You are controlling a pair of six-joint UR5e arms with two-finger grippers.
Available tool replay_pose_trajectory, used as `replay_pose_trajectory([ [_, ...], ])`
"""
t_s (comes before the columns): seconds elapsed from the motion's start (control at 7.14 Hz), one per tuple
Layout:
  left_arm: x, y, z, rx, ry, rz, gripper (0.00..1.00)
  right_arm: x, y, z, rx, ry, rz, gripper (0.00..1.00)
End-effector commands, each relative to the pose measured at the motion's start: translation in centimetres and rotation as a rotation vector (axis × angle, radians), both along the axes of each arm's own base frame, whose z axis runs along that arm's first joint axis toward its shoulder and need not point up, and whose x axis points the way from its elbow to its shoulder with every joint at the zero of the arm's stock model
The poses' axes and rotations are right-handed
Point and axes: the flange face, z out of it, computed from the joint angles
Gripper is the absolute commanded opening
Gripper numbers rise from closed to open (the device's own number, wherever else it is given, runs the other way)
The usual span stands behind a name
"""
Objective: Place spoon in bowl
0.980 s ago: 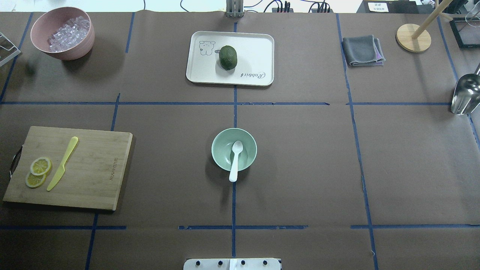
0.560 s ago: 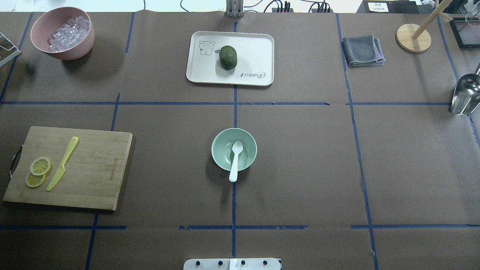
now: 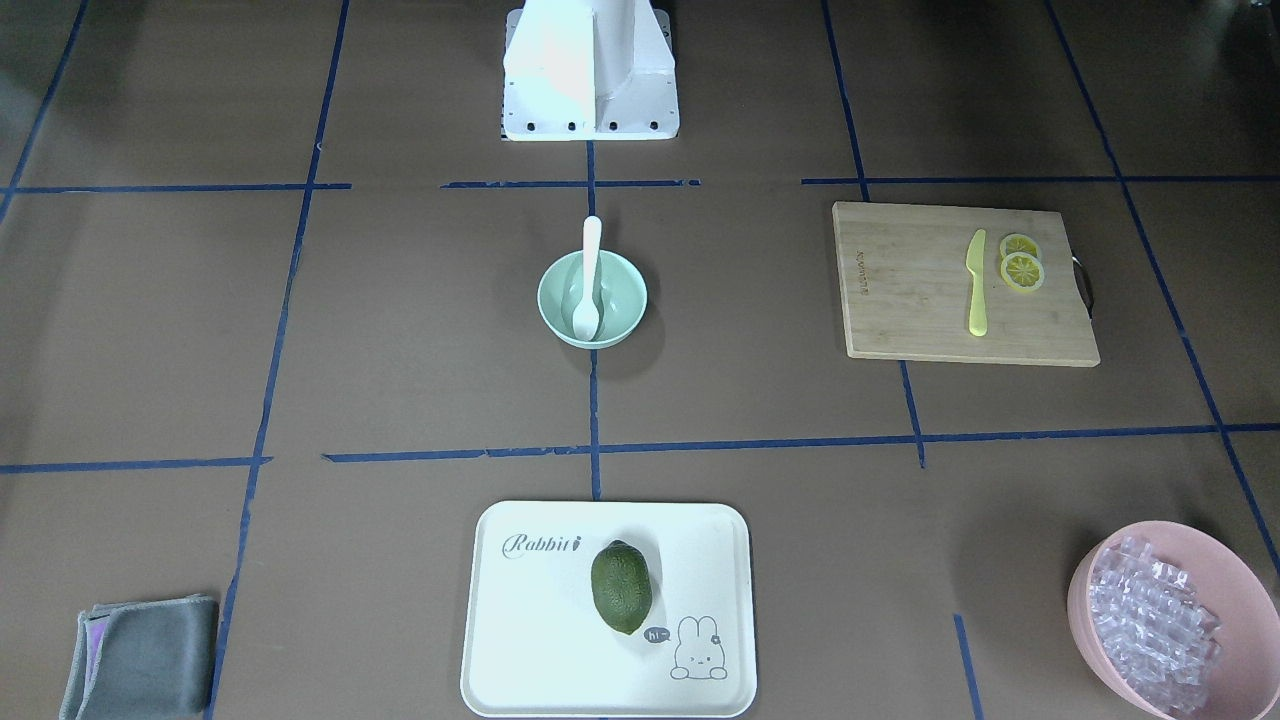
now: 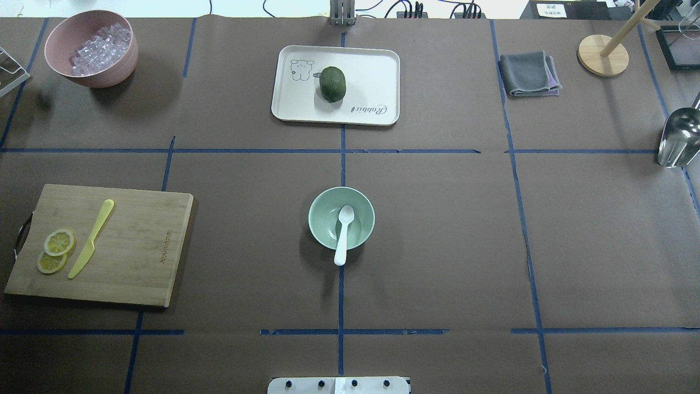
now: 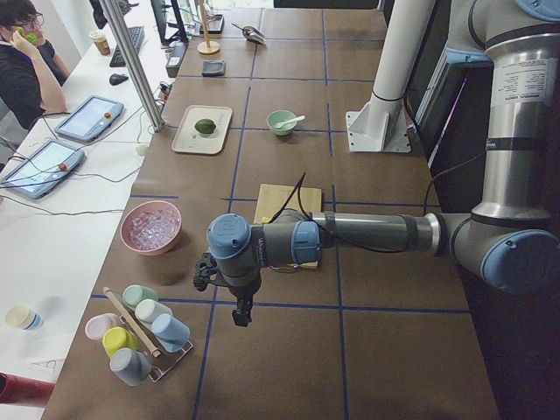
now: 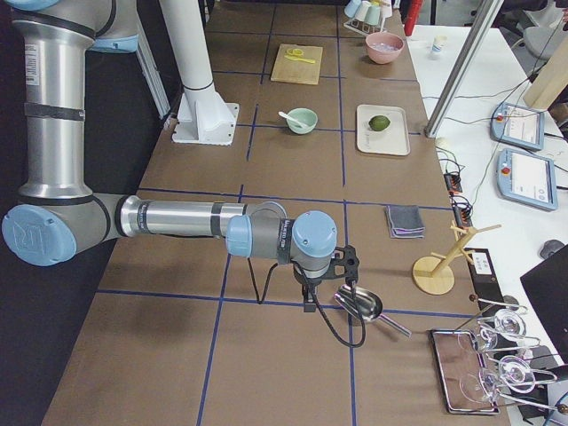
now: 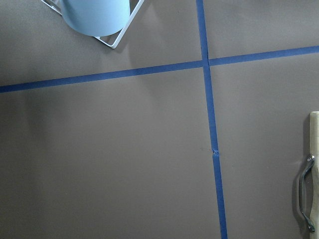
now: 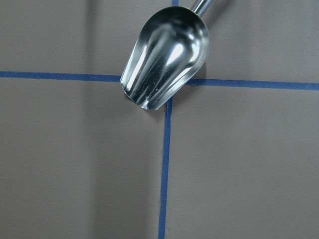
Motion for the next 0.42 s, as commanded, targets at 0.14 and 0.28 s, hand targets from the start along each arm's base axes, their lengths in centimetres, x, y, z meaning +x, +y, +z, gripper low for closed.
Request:
replay_pose_trajectory([
  [0.14, 0.00, 0.06, -0.02, 0.001, 0.001, 0.000, 1.00, 0.00, 0.06, 0.05, -0.002, 0.000, 0.001, 1.00],
  [0.28, 0.00, 0.05, -0.09, 0.002, 0.001, 0.000, 1.00, 0.00, 0.06, 0.05, -0.002, 0.000, 0.001, 1.00],
])
